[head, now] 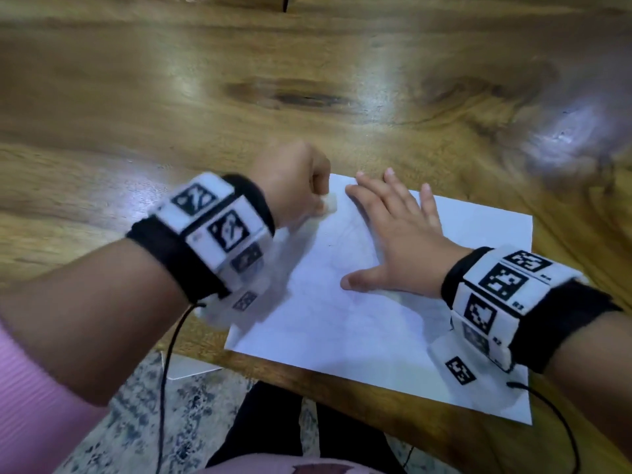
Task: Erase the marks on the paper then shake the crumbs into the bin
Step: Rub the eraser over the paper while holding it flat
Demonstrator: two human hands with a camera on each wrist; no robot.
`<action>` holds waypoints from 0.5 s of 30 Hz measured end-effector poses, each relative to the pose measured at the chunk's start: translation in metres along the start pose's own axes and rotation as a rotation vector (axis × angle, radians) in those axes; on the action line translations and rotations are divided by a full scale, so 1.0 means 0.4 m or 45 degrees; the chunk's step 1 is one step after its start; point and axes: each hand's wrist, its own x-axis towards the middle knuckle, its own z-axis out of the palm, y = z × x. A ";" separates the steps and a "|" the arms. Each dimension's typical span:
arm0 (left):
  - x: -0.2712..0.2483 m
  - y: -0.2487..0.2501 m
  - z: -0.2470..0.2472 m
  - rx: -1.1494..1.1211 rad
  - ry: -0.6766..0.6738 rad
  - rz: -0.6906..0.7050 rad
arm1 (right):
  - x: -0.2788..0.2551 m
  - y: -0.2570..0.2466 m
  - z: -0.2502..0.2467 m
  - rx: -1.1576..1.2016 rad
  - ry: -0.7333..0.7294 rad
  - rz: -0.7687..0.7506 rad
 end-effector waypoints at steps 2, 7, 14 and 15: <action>-0.069 -0.010 0.028 0.072 -0.071 0.069 | 0.001 0.003 0.003 -0.012 -0.002 -0.002; -0.025 0.003 0.014 0.044 -0.006 0.073 | 0.001 0.002 0.005 -0.012 -0.002 -0.003; -0.096 -0.019 0.049 0.120 -0.279 0.170 | 0.001 0.006 0.005 -0.002 0.005 -0.009; -0.103 -0.025 0.053 0.107 -0.280 0.181 | 0.001 0.006 0.005 -0.004 0.005 -0.010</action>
